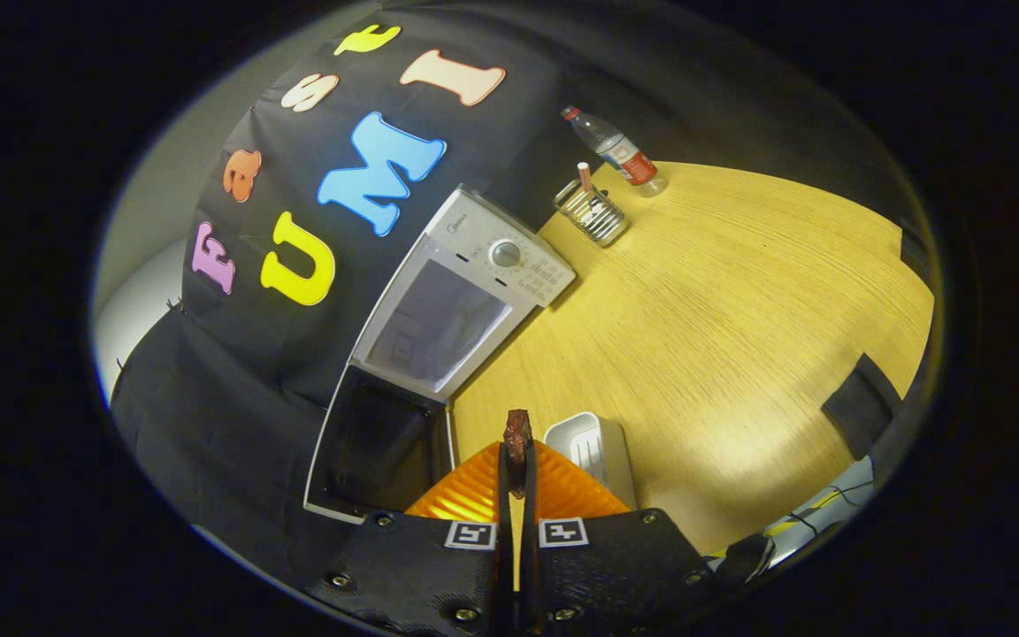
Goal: Open the microwave, put the food inside, and close the microwave door.
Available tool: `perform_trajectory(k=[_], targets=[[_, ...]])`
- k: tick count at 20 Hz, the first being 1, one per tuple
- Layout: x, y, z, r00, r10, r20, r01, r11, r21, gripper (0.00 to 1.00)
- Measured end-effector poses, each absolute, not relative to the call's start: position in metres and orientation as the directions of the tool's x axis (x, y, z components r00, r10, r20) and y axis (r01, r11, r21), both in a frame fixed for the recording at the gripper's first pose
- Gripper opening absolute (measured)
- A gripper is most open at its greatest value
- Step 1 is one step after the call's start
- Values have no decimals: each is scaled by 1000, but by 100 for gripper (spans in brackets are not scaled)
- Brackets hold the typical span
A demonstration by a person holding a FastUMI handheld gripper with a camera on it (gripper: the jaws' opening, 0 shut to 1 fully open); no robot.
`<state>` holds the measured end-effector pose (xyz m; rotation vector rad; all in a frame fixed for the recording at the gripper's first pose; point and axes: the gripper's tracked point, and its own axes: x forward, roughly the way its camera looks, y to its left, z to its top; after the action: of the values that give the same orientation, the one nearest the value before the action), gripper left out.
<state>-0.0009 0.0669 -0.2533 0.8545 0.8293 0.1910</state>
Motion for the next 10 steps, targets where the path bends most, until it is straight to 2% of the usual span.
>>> perform_trajectory(k=[10], targets=[[70, 145, -208, 720, 531, -447, 0, 644, 765, 3]])
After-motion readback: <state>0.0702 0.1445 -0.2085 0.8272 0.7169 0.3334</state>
